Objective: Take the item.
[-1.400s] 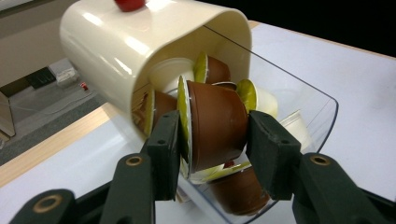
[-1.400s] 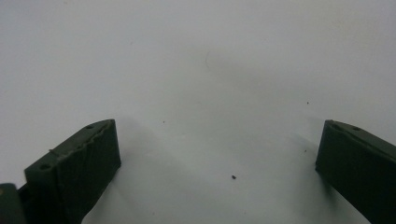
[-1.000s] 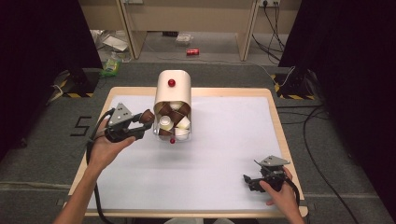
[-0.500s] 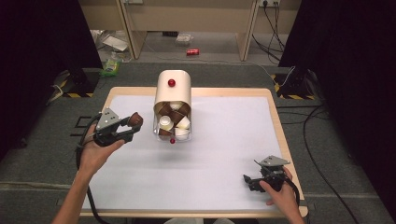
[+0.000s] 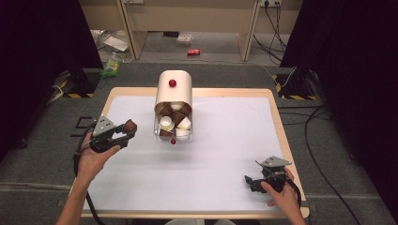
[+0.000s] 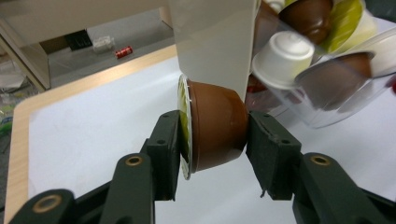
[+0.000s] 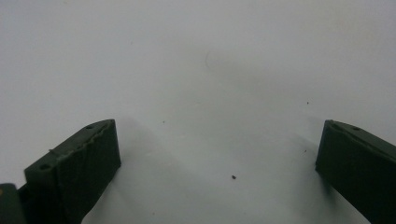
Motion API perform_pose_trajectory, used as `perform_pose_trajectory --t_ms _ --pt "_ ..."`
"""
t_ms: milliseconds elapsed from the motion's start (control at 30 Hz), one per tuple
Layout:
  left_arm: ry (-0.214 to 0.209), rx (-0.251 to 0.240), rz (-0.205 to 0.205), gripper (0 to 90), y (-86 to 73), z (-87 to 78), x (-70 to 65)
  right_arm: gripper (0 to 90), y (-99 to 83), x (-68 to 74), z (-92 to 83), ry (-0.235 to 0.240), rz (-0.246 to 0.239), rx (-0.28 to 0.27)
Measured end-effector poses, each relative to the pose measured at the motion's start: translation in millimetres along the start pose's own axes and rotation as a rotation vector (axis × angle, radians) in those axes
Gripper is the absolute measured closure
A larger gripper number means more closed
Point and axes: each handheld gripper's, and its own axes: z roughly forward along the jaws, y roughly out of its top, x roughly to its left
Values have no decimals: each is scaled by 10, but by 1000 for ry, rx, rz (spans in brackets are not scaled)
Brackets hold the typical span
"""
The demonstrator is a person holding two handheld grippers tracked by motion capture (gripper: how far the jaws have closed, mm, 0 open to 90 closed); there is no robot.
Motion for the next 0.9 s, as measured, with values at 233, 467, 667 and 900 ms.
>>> perform_pose_trajectory --t_ms 233,467,667,900 --pt "19 36 -28 552 -183 92 71 4 0 0 0 0 0 0" --pt "34 75 -63 552 -382 204 156 4 0 0 0 0 0 0" --pt "46 102 -67 551 -466 277 185 4 0 0 0 0 0 0" --pt "54 137 -80 551 -573 388 214 4 0 0 1 -1 0 -1"
